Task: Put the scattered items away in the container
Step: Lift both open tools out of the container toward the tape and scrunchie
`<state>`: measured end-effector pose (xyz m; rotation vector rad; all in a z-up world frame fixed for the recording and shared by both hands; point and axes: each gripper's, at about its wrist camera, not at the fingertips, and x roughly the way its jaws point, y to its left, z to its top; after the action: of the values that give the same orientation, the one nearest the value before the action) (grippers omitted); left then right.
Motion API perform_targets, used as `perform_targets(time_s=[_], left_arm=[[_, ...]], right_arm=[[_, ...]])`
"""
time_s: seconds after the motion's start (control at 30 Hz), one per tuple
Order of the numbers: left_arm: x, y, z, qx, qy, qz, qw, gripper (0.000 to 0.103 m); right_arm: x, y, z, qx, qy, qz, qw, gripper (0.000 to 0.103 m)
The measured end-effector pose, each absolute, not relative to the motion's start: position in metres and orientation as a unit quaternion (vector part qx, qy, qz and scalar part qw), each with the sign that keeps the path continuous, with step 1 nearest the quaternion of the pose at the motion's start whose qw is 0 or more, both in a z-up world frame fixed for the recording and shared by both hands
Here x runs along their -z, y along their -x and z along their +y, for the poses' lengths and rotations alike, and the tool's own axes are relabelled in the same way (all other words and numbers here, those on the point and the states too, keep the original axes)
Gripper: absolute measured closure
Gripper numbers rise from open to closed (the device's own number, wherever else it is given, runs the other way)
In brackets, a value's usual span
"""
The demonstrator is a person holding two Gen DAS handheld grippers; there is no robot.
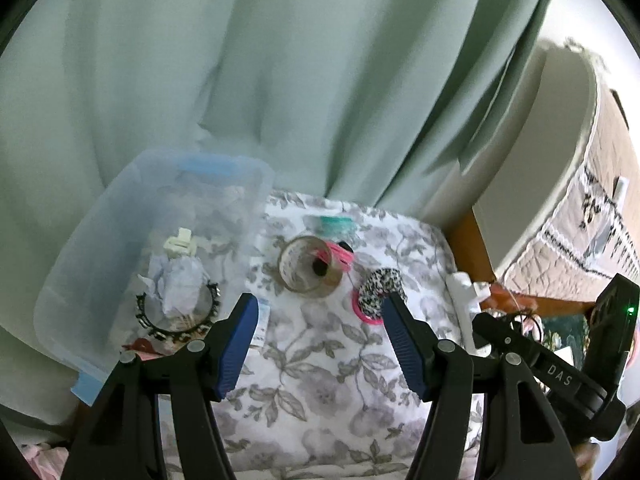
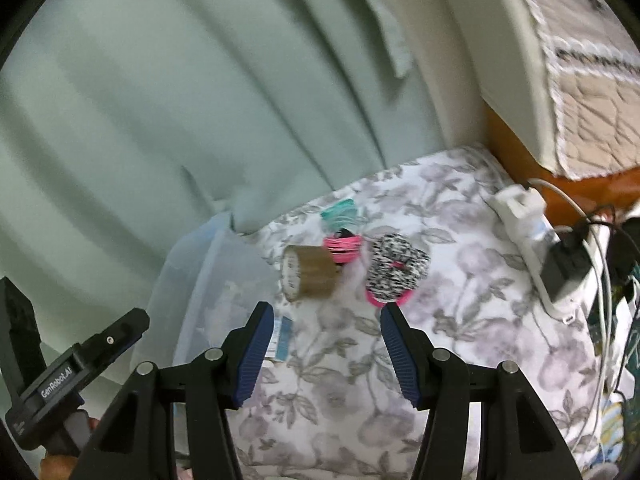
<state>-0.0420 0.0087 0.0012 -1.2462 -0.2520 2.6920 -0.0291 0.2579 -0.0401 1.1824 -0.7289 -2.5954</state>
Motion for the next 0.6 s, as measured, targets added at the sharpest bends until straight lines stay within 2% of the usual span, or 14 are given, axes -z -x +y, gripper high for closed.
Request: perform_targets(time_s=[0.6], left_arm=[[0.075,0.068,0.055,-0.861,0.501,-0.041,0.078,0.037]], right_arm=[[0.111,0.042,0.296,0.837,-0.463,-0.284,0.066,0.043]])
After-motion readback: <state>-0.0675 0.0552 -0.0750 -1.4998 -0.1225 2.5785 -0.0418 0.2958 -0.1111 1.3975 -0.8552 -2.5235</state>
